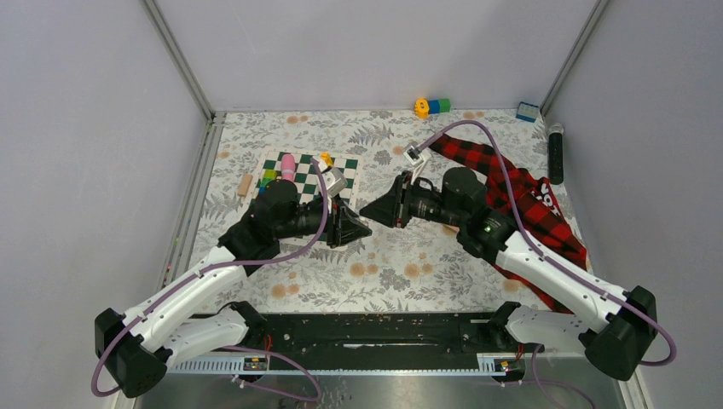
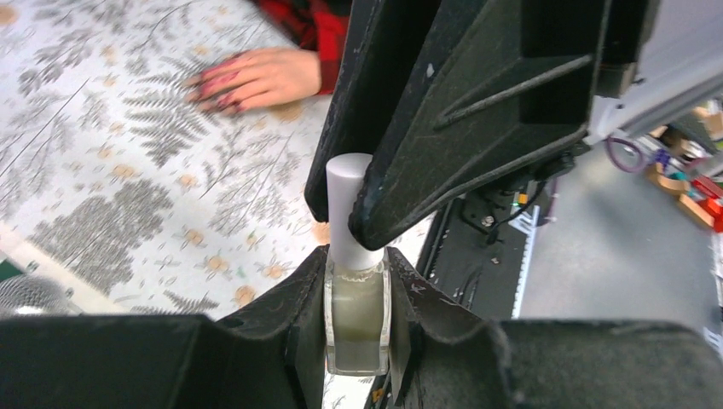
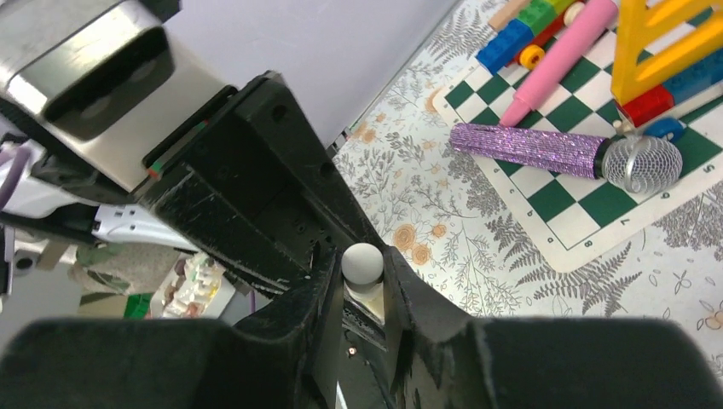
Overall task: Paint the nails
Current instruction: Close the nail polish bottle, then screw the nail polish bottle.
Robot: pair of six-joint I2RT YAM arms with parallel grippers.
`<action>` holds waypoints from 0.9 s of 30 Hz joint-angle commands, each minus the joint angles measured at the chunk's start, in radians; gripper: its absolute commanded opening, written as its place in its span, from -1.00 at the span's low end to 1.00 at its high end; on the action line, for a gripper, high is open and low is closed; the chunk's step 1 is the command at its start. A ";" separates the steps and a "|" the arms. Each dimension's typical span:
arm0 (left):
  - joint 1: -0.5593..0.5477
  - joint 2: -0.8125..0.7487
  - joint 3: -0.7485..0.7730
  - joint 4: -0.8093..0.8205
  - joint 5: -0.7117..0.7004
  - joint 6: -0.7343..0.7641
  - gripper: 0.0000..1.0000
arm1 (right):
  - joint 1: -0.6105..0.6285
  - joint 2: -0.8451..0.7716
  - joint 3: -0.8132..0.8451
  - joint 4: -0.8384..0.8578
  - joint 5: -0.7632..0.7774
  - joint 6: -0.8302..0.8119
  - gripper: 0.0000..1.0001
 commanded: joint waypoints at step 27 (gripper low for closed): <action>0.010 0.062 0.107 -0.010 -0.301 0.068 -1.00 | 0.124 0.160 0.126 -0.135 0.330 0.239 -0.58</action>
